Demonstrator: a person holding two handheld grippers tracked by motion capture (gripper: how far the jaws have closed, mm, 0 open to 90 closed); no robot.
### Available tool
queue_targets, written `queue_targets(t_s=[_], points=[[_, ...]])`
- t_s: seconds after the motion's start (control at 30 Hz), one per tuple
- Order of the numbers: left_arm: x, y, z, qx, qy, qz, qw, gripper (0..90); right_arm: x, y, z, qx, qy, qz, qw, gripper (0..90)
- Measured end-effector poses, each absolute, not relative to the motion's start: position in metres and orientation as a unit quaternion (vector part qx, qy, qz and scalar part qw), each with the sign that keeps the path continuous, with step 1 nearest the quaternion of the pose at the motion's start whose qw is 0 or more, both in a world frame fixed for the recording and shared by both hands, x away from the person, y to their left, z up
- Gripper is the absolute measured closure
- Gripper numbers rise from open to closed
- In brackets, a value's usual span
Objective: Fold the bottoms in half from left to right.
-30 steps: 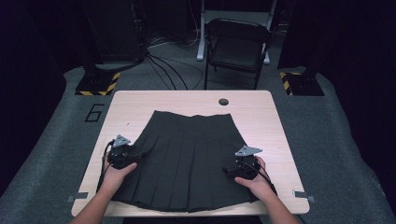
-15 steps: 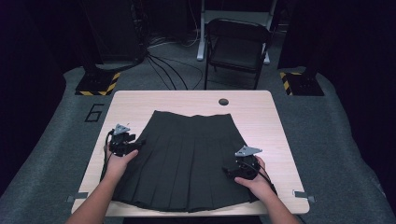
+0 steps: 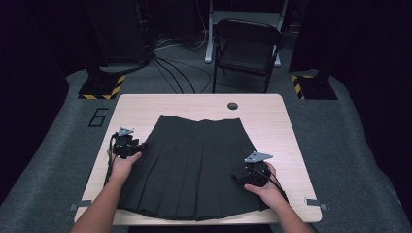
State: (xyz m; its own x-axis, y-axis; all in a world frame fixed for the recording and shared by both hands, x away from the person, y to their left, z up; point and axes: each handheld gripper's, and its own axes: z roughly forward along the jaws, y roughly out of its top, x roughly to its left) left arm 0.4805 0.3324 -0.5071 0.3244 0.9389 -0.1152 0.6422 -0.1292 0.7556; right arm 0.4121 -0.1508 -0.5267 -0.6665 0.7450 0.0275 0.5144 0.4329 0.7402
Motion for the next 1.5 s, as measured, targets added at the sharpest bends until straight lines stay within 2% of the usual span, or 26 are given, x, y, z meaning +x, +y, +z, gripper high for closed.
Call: queue_targets(t_s=[0.27,0.73,0.87,0.97,1.07,1.1,1.2,1.3,1.5], points=[[0.485,0.334,-0.515,0.723,0.553,0.203,0.361,46.4,0.412,-0.151,-0.527,0.378,0.832,0.375,0.153,16.7],[0.485,0.326,-0.520,0.738,0.545,0.201,0.345,48.3,0.412,-0.151,-0.527,0.380,0.831,0.376,0.152,16.6],[0.484,0.324,-0.520,0.747,0.531,0.202,0.346,54.1,0.412,-0.151,-0.527,0.380,0.832,0.376,0.151,16.6],[0.483,0.320,-0.521,0.742,0.532,0.199,0.355,65.5,0.412,-0.151,-0.527,0.380,0.831,0.376,0.151,16.6],[0.482,0.319,-0.520,0.744,0.533,0.198,0.353,68.1,0.412,-0.151,-0.527,0.380,0.832,0.376,0.151,16.6],[0.483,0.318,-0.521,0.740,0.534,0.200,0.358,72.6,0.412,-0.151,-0.527,0.379,0.831,0.376,0.152,16.6],[0.483,0.318,-0.521,0.737,0.537,0.187,0.364,77.6,0.412,-0.151,-0.527,0.380,0.831,0.376,0.152,16.6],[0.482,0.318,-0.520,0.729,0.551,0.175,0.366,80.0,0.412,-0.151,-0.527,0.380,0.832,0.376,0.152,16.6],[0.481,0.312,-0.515,0.744,0.537,0.200,0.342,81.6,0.412,-0.151,-0.527,0.380,0.832,0.376,0.151,16.6]])
